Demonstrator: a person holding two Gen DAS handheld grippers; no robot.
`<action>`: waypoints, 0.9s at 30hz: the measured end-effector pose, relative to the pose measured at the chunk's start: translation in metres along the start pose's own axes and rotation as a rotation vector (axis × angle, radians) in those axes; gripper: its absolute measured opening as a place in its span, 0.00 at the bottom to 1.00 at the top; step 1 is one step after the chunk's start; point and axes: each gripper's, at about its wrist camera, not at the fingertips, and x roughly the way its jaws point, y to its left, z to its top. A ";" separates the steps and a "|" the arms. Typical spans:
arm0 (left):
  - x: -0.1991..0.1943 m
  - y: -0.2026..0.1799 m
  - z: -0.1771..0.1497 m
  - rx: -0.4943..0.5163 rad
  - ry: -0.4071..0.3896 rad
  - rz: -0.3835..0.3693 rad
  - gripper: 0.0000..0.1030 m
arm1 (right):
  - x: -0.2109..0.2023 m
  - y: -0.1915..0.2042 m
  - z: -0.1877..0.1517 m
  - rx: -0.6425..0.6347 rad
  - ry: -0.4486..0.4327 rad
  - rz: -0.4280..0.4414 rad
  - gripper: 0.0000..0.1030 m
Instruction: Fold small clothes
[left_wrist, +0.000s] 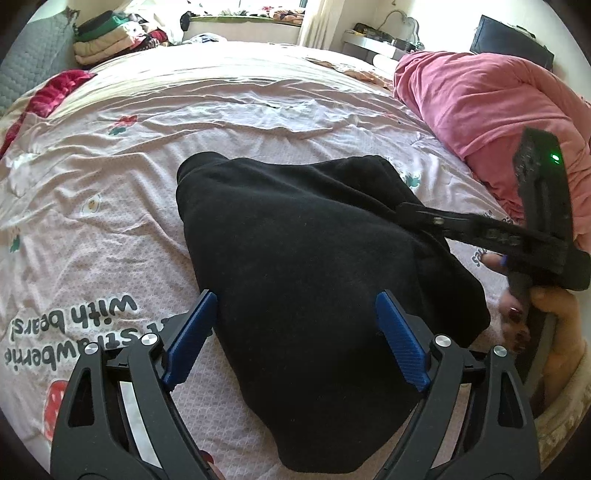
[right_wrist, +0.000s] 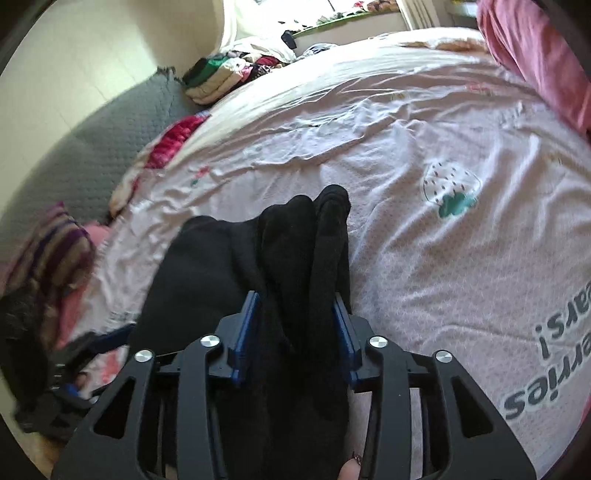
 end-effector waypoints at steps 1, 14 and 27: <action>0.000 0.000 0.000 -0.003 0.000 -0.001 0.78 | -0.007 -0.002 -0.002 0.007 -0.004 0.014 0.52; -0.004 -0.002 -0.013 -0.021 0.015 0.001 0.78 | -0.036 -0.001 -0.046 -0.042 0.050 0.078 0.48; -0.005 -0.011 -0.021 0.012 0.024 0.018 0.78 | -0.035 0.017 -0.056 -0.124 0.044 -0.129 0.34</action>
